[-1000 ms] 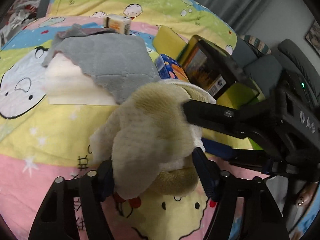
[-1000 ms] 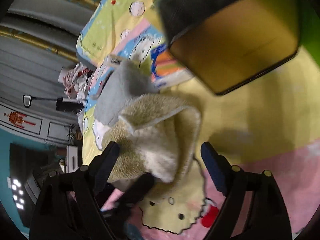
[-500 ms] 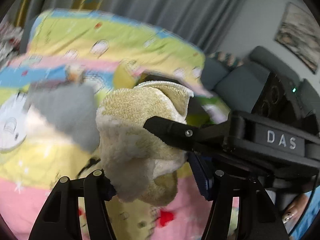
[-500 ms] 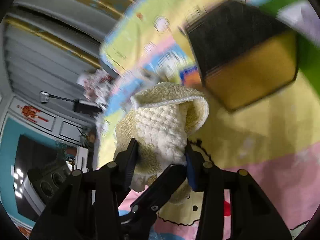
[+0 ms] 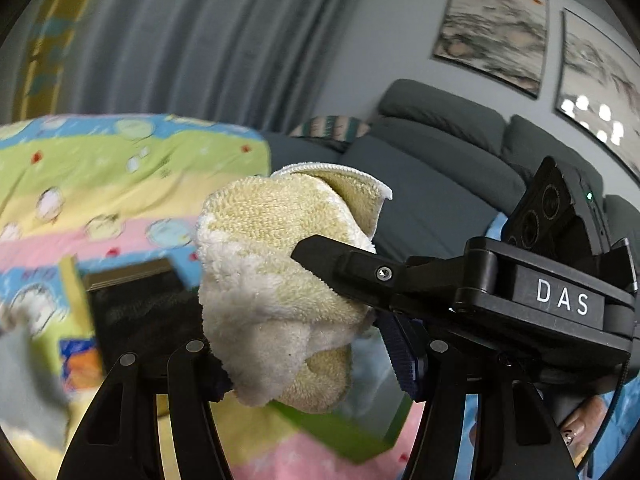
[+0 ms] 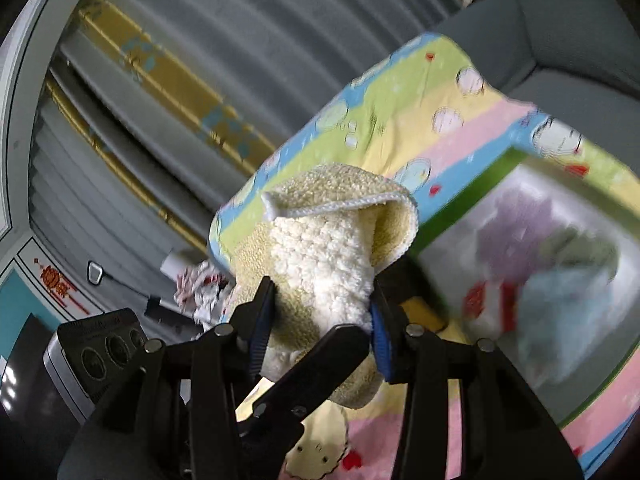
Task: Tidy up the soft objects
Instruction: 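Carry the beige towel into the box and open the right gripper, then move the right tool back to the mauve knitted cloth on the bed, then grasp the mauve knitted cloth with the right gripper and lift, then carry the mauve cloth with the right gripper toward the box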
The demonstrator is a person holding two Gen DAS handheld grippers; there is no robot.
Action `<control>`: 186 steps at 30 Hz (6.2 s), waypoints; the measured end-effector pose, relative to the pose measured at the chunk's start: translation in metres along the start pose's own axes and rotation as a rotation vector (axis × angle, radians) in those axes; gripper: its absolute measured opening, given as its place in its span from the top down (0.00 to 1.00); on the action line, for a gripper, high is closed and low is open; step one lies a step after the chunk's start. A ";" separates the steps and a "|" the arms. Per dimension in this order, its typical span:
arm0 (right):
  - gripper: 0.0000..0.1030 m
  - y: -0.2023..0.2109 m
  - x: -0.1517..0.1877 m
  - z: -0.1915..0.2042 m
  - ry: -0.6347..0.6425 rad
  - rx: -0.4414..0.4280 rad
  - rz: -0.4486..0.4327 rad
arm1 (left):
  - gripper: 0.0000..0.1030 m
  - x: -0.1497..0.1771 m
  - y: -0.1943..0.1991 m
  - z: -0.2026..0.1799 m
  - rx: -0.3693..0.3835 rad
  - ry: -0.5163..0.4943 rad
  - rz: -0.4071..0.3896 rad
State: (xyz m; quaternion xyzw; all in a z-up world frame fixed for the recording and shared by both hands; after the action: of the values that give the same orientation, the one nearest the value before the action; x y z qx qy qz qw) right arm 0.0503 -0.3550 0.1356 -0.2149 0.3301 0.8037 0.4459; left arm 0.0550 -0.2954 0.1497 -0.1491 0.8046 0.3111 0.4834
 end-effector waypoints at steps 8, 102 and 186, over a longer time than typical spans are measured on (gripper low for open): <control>0.58 0.016 -0.017 -0.066 -0.107 0.076 -0.105 | 0.39 0.008 -0.060 -0.021 0.120 -0.033 0.083; 0.04 -0.055 0.112 0.077 0.474 0.464 0.082 | 0.04 0.118 0.234 0.249 -0.712 0.418 0.072; 0.92 -0.115 0.234 0.110 0.346 0.038 0.523 | 0.04 0.137 0.264 0.271 -0.702 0.535 0.151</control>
State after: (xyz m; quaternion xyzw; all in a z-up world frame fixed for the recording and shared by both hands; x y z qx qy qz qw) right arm 0.0244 -0.0970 0.0224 -0.2480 0.4601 0.8364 0.1651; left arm 0.0310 0.0888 0.0323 -0.3201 0.7557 0.5501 0.1544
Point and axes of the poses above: each gripper's, at about its wrist camera, not at the fingertips, and y roughly against the way its jaws point, z to its left, x to its underside, the point moved 7 cm from there along -y, roughly the way its jaws point, and after that the axes turned 3 degrees about -z, right-handed, at the moved point
